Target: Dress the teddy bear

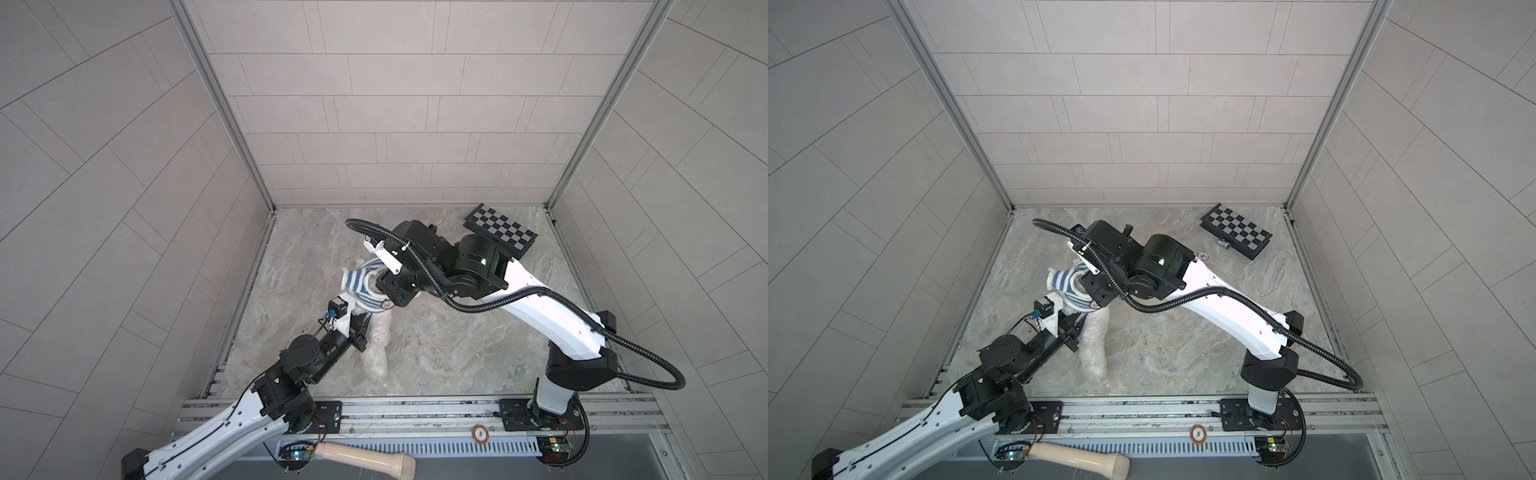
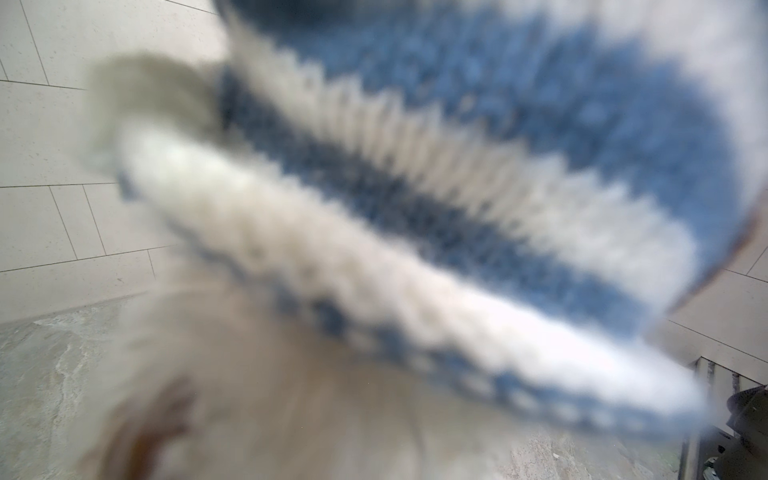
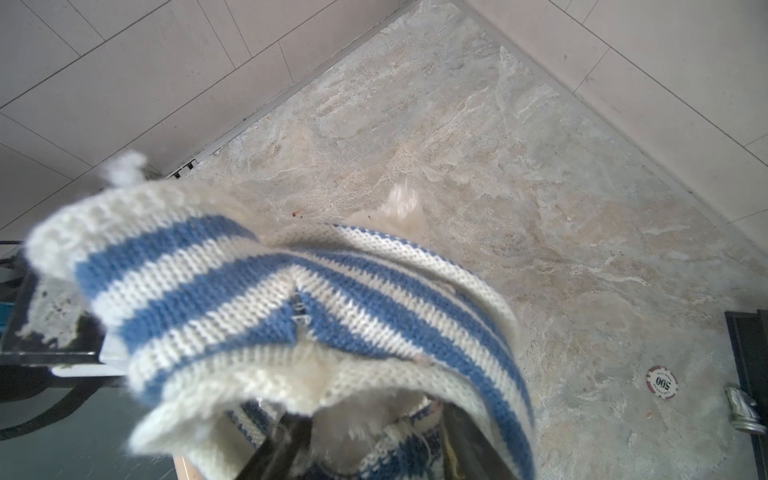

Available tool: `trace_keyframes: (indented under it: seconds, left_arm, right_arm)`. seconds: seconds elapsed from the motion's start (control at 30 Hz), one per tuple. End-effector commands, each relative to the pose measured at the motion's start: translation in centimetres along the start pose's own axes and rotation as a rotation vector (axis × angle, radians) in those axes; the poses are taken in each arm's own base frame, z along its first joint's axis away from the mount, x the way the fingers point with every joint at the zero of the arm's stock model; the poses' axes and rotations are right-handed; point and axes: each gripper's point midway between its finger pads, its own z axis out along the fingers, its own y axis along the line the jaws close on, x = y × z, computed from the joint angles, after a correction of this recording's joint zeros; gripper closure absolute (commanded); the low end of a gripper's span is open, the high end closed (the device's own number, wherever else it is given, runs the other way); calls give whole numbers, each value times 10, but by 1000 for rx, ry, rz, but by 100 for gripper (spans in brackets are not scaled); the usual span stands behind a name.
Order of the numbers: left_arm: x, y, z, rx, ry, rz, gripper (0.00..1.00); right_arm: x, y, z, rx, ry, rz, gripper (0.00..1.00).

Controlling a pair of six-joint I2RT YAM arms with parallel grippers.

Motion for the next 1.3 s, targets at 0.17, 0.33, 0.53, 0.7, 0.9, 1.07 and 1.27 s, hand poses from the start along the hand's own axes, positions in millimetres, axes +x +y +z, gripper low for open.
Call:
trace_keyframes:
  seconds: [0.17,0.33,0.53,0.7,0.9,1.07,1.27]
  left_arm:
    - [-16,-4,-2,24,-66,-8,100]
    - [-19,-5,-3,27,-75,-13,100]
    - [-17,-4,-4,25,-74,-15,100]
    - [-19,-4,-5,22,-81,-19,100]
    - [-20,-6,-5,41,-80,-74,89]
    - [-13,-17,-14,118,-47,-211,41]
    - [-30,-37,-42,278,-55,-370,25]
  right_arm:
    - [-3,10,13,-58,19,7,49]
    - [-4,13,19,-70,23,8,55]
    - [-7,15,22,-84,15,11,64]
    - [-7,14,23,-82,15,11,79]
    - [-8,7,11,-67,0,-13,100]
    - [-10,-3,-15,-45,-69,-115,100]
    - [-9,-3,-47,-99,-226,-360,100]
